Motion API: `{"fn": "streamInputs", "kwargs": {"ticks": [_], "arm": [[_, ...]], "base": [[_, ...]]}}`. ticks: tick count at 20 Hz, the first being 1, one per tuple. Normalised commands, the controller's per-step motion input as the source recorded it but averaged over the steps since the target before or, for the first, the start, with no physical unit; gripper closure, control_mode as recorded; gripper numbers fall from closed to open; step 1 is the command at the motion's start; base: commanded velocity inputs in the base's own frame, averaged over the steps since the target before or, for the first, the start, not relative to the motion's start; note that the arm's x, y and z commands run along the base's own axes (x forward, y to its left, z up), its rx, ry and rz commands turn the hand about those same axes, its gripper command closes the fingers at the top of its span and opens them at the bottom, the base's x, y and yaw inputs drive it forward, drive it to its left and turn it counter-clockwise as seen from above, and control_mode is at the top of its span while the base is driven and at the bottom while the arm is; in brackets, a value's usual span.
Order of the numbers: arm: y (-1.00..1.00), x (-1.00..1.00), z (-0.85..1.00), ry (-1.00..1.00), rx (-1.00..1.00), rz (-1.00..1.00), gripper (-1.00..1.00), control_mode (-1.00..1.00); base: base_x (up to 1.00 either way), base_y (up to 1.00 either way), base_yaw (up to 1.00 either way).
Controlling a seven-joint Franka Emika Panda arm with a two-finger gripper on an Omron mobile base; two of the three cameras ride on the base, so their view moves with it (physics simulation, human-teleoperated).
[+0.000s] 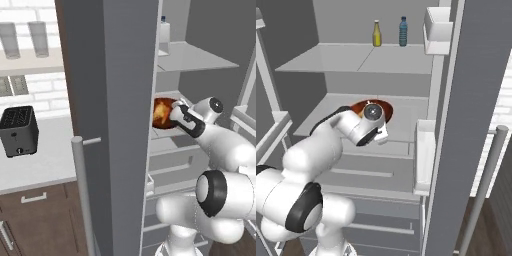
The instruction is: Pick the chicken drumstick and carrot from their plates and place them in the bowl. Then put the bowl in the fridge.
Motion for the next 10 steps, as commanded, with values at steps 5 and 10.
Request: {"fn": "streamInputs", "kwargs": {"ticks": [5,10], "arm": [[0.01,0.34,-0.32,0.03,0.0,0.0,1.0,-1.0],[0.0,0.22,-0.29,0.0,0.0,0.0,1.0,-1.0]], "base": [[0.0,0.0,0.0],[0.0,0.0,0.0]]}}
